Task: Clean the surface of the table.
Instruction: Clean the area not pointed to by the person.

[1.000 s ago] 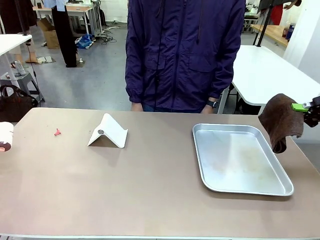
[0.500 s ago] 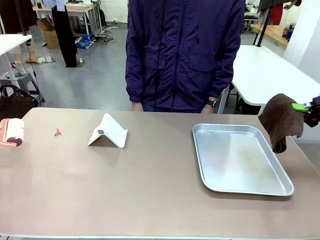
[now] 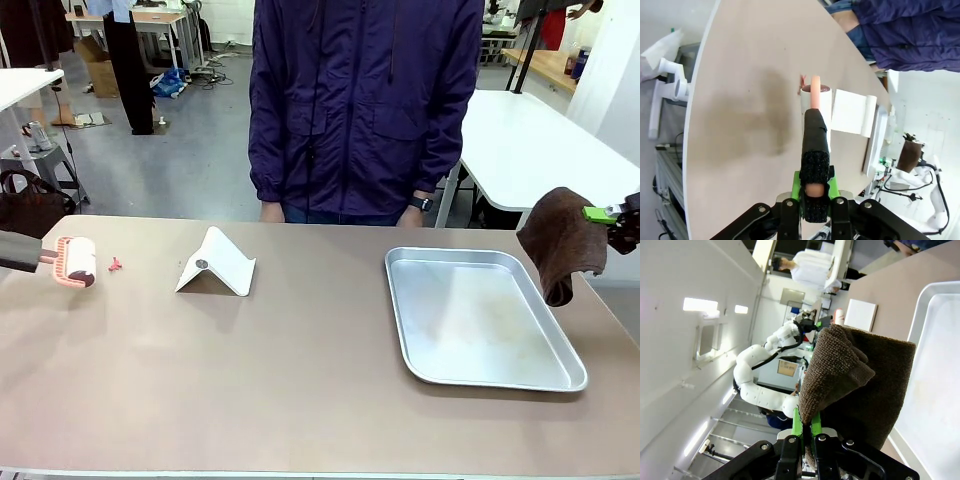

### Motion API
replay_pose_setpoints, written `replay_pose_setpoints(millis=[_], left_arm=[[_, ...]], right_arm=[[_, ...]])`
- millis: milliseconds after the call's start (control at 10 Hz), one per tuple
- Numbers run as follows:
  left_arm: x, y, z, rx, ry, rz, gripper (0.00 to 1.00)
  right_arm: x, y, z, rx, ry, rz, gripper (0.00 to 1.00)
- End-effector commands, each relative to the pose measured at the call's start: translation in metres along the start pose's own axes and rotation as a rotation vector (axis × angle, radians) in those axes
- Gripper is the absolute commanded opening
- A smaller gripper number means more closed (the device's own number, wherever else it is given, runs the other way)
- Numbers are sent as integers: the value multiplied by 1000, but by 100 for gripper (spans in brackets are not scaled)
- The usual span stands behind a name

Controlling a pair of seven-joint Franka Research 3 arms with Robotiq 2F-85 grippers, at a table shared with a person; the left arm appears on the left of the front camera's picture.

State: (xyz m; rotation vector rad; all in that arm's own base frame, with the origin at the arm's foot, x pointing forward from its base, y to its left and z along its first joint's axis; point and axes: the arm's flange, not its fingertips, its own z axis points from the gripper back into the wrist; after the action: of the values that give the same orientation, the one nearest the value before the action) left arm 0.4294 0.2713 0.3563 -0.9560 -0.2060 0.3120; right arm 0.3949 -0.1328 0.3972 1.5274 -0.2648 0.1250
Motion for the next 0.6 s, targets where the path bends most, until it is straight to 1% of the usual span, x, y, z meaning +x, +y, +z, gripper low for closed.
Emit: replay_pose_setpoints(millis=[0,100,500], left_arm=[[8,1,-9,21,-5,45,22],[12,3,-11,29,-21,46,22],[19,14,-22,45,7,82,22]], right_arm=[[0,3,0,18,1,25,7],[0,3,0,18,1,25,7],[0,3,0,18,1,25,7]])
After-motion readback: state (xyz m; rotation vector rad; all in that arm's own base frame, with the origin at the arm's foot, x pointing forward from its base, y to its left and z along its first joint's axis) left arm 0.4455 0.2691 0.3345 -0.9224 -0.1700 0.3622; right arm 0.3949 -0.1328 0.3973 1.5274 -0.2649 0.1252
